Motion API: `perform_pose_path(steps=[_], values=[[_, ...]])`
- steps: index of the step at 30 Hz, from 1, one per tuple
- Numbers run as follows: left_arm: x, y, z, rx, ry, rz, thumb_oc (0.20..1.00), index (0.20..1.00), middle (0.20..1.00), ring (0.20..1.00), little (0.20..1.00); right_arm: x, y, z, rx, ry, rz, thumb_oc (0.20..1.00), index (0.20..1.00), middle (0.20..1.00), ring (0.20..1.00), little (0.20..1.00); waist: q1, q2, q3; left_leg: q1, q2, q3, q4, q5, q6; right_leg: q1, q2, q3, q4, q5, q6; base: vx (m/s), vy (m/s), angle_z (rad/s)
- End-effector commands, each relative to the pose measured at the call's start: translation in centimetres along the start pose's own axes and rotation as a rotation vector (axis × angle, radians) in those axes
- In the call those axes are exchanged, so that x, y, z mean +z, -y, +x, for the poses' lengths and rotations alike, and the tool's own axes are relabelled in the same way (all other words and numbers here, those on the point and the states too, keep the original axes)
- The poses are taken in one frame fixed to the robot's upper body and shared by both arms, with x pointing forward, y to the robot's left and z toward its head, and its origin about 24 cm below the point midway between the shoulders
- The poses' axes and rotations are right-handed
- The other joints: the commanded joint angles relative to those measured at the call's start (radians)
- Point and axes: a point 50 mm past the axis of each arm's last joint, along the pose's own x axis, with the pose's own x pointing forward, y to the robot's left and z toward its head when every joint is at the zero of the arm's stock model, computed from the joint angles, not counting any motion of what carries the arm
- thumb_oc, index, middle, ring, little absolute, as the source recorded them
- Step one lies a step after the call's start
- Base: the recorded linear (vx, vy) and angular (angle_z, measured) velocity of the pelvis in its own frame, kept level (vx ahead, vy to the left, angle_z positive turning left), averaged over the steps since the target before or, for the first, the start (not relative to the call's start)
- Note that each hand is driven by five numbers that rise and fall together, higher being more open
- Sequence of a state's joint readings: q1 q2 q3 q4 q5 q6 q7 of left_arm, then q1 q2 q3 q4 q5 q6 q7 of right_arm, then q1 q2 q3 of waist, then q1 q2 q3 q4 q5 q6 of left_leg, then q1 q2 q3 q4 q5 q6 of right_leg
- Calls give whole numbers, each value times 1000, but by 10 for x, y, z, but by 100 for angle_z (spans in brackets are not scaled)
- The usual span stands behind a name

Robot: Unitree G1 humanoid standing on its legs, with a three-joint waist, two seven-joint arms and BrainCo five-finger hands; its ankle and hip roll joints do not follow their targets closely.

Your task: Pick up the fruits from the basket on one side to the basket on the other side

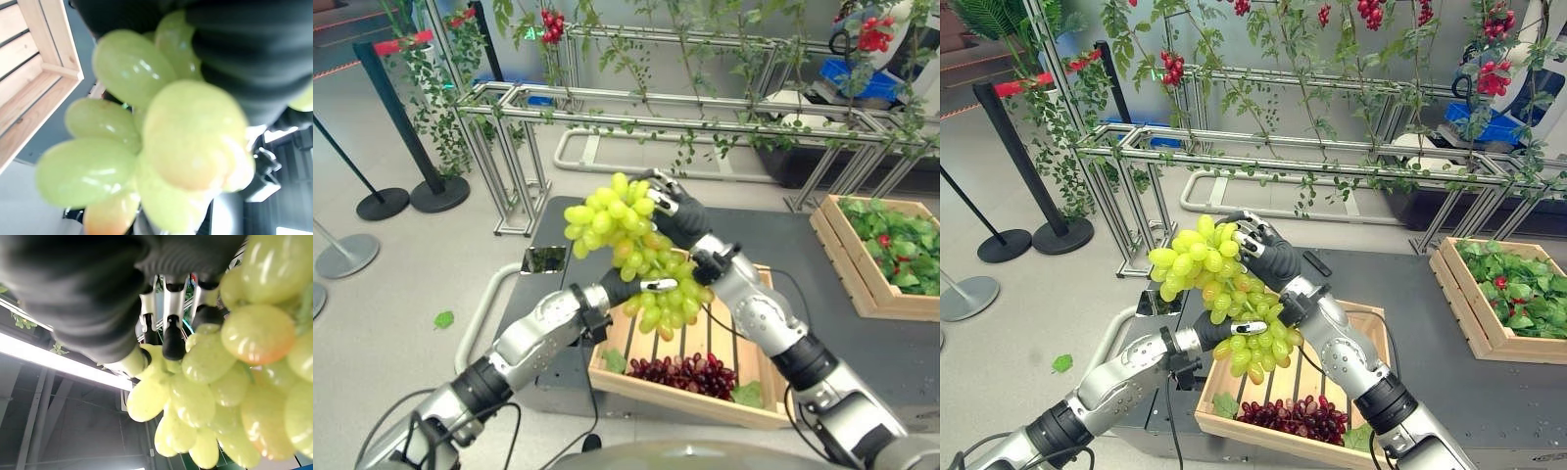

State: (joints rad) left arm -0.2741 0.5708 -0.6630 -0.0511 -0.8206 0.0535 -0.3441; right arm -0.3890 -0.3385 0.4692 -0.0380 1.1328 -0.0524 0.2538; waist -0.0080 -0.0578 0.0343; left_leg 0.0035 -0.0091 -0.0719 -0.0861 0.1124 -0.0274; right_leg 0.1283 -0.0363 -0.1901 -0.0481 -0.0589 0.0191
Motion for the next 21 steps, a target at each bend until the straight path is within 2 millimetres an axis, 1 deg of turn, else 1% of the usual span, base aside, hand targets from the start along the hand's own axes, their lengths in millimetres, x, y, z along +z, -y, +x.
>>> perform_pose_path(steps=[1,7,8,9,12,13,14,15,16,17,18,20,21], values=[[31,-10,10,18,165,-11,200,200,200,200,200,20,-20,9,107,161,60,200,200,200,200,200,14,-34,-20,38,12,-41,59,-173,5,-60,-83,-48,70,-16,110,0,0,0],[29,-12,5,40,179,-27,200,200,200,200,200,19,-10,-1,52,160,58,200,200,200,200,200,14,-32,-20,33,9,-42,58,-170,6,-65,-84,-45,65,-11,110,0,0,0],[28,-13,2,53,185,-34,200,200,200,200,200,18,-5,-5,27,155,51,586,586,586,586,586,14,-32,-20,31,7,-40,57,-168,6,-66,-85,-45,63,-8,110,0,0,0],[27,-15,0,63,186,-39,200,200,200,200,200,18,-3,-8,16,149,43,1000,1000,1000,1000,1000,14,-32,-20,30,7,-41,55,-167,6,-67,-86,-44,61,-7,111,0,0,0],[27,-20,-9,99,205,-42,200,200,200,200,200,21,8,-22,-31,126,8,1000,1000,1000,1000,1000,13,-30,-19,27,6,-39,55,-166,5,-69,-88,-44,56,-2,111,0,0,0],[28,-23,-13,116,218,-45,200,200,200,200,200,24,13,-28,-51,125,-24,1000,1000,1000,1000,1000,13,-29,-18,27,5,-39,54,-165,5,-69,-88,-44,54,-1,111,0,0,0],[29,-26,-19,139,234,-46,200,200,200,200,200,29,20,-37,-90,126,-61,1000,1000,1000,1000,1000,12,-29,-18,27,4,-38,53,-165,5,-69,-88,-43,54,0,111,0,0,0],[32,-29,-27,164,262,-51,200,200,200,200,200,38,28,-51,-134,117,-137,1000,1000,1000,1000,1000,11,-29,-18,28,3,-38,51,-164,4,-68,-88,-44,53,1,111,0,0,0],[32,-29,-27,164,262,-51,200,200,200,200,200,37,28,-51,-134,117,-137,1000,1000,1000,1000,1000,11,-29,-18,28,4,-38,51,-164,4,-68,-88,-44,53,1,111,0,0,0],[36,-34,-36,199,291,-41,200,200,200,200,200,45,38,-69,-198,116,-194,1000,1000,1000,1000,1000,8,-29,-16,28,3,-39,50,-164,3,-67,-88,-45,51,2,112,0,0,0],[36,-34,-36,199,291,-42,200,200,200,200,200,45,38,-69,-198,116,-194,1000,1000,1000,1000,1000,8,-28,-17,28,3,-39,50,-164,3,-67,-88,-45,51,2,112,0,-7,3],[35,-37,-44,235,313,-55,200,200,200,200,200,51,46,-83,-266,128,-229,1000,1000,1000,1000,1000,5,-27,-16,28,3,-38,49,-164,3,-67,-89,-45,50,2,113,0,0,0],[36,-40,-51,266,334,-59,200,200,200,200,200,55,51,-94,-320,142,-246,1000,1000,1000,1000,1000,4,-27,-16,28,3,-38,49,-165,2,-67,-88,-43,48,2,113,0,0,0]])
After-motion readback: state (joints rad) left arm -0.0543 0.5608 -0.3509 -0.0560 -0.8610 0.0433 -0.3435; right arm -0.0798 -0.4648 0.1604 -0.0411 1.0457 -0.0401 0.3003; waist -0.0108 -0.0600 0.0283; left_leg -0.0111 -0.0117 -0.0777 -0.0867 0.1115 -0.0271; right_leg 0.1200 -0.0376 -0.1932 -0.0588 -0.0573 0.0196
